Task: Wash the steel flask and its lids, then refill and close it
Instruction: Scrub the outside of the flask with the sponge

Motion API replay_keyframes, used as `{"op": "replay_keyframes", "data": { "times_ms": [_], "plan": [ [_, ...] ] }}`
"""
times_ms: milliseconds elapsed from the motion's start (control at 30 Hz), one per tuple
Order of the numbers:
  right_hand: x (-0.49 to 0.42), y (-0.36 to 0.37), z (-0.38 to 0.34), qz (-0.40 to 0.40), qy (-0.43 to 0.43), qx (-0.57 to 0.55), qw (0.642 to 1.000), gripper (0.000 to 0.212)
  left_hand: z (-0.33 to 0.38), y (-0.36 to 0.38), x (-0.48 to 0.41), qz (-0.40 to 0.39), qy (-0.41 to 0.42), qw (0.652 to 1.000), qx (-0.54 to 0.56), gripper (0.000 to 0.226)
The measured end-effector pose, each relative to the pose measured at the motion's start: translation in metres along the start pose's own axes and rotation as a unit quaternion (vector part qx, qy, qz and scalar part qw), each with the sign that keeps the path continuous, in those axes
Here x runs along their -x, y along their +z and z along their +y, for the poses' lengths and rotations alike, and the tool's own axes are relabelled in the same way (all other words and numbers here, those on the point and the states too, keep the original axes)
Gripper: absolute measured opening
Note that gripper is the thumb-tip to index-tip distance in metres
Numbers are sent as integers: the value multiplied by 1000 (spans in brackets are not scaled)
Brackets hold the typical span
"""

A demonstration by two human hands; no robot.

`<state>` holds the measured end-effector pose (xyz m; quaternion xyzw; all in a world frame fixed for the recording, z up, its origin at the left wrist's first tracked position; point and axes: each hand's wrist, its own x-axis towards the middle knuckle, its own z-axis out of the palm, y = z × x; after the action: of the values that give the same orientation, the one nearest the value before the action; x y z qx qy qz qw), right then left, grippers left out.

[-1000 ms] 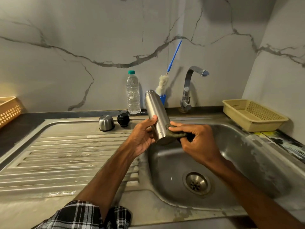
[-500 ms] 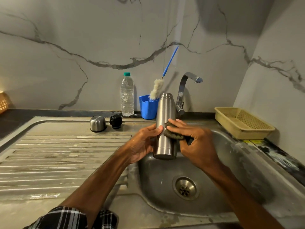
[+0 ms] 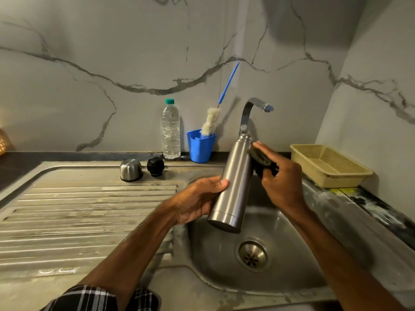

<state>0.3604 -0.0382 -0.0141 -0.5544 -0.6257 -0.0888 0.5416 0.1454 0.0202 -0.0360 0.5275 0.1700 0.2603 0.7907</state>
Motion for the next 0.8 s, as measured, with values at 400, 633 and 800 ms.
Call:
{"op": "replay_keyframes", "data": {
  "times_ms": [400, 633, 800],
  "plan": [
    [0, -7, 1, -14, -16, 46, 999, 67, -2, 7, 2, -30, -39, 998, -39, 43],
    [-6, -11, 3, 1, 68, 12, 998, 67, -2, 9, 2, -23, -45, 998, -25, 37],
    [6, -7, -6, -69, 129, -13, 989, 62, -7, 8, -6, 46, -23, 999, -8, 50]
  ]
}}
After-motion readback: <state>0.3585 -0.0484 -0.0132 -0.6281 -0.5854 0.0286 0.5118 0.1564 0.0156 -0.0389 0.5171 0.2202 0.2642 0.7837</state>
